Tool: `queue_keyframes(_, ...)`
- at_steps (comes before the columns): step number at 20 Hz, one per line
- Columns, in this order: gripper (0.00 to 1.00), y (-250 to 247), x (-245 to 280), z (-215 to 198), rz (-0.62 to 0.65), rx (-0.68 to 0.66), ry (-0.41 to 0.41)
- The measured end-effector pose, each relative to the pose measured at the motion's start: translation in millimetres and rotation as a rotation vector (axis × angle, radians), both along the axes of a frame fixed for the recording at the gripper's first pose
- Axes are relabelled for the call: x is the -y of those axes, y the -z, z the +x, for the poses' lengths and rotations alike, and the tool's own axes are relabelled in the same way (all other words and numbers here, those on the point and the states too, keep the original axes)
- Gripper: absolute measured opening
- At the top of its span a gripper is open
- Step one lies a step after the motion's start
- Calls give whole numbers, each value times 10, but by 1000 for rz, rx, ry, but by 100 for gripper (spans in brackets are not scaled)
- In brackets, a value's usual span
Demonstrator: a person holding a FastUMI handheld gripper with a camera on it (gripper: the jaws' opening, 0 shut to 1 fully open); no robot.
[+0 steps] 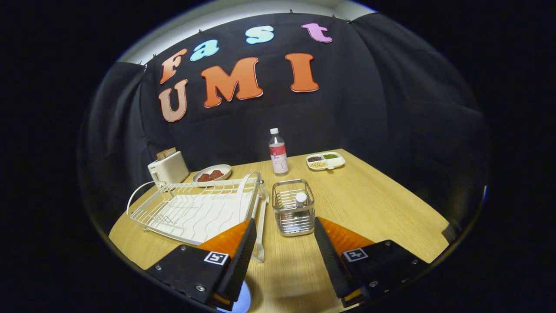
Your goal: Take the plate from the dish rack, then take the spoon from the basket and place it into the plate.
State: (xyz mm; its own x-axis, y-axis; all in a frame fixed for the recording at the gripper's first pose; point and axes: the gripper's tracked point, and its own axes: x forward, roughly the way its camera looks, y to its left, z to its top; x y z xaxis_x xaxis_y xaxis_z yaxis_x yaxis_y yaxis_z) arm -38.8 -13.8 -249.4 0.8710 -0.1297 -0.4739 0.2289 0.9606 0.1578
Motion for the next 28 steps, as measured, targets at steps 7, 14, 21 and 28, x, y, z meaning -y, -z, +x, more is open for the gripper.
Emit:
queue_keyframes(7, 64, 47, 170, 308, -100, 28, 28)
queue_keyframes(14, 16, 157, 137, 412, -83, 10, 30)
queue_keyframes(21, 9, -59, 107, 416, -62, 31, 4)
queue_keyframes(28, 9, -676, 112, 244, -90, 97, -10)
